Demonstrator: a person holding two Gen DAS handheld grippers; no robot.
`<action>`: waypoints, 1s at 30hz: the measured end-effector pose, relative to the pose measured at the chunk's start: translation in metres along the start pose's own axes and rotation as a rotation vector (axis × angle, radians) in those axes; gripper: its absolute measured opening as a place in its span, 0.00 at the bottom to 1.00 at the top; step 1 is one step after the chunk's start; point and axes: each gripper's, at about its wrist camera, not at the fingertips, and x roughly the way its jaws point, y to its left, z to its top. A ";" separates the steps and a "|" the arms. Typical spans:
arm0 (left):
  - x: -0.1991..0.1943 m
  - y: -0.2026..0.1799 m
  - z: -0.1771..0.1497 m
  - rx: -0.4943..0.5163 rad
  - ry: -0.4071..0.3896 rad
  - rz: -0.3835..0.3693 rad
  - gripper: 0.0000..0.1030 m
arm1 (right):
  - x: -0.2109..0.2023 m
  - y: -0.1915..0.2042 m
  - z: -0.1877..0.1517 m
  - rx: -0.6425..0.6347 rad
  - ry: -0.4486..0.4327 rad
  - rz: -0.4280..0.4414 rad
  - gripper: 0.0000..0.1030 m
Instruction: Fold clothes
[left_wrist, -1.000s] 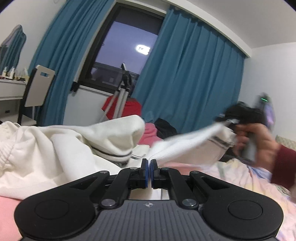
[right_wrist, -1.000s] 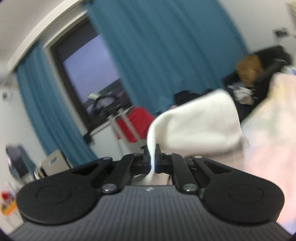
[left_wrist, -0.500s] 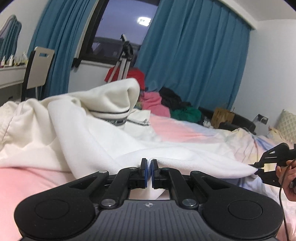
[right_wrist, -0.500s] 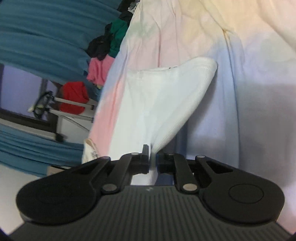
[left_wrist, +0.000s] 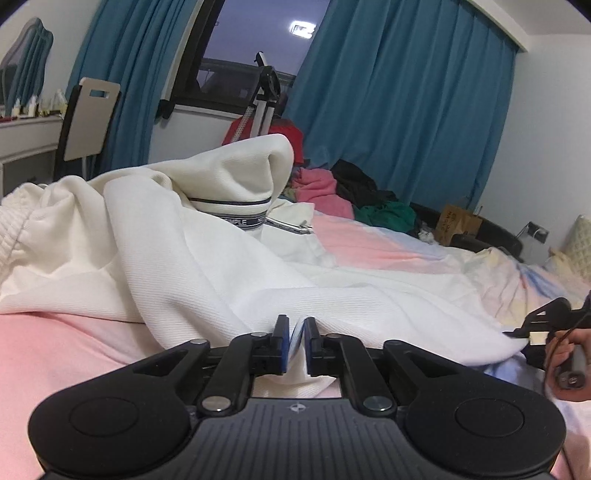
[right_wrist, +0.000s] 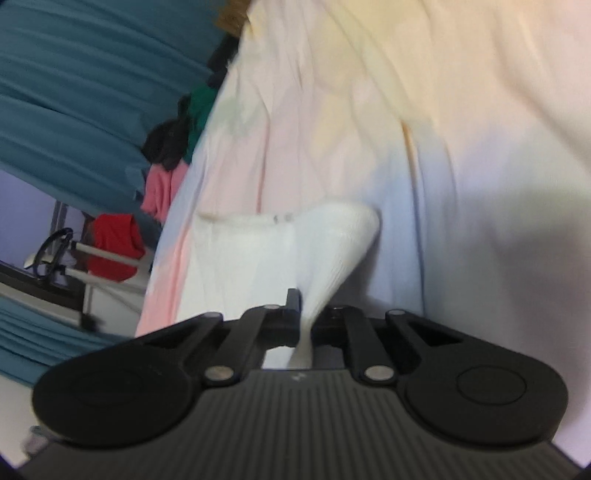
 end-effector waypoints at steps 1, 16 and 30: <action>-0.005 0.005 0.002 -0.037 -0.007 -0.002 0.23 | -0.001 0.001 0.002 0.003 -0.012 0.014 0.06; -0.016 0.147 0.012 -0.807 -0.072 0.147 0.85 | -0.007 0.005 0.020 -0.043 -0.124 0.088 0.05; 0.001 0.254 0.003 -1.177 -0.093 0.263 0.10 | -0.003 0.004 0.039 -0.044 -0.192 0.015 0.05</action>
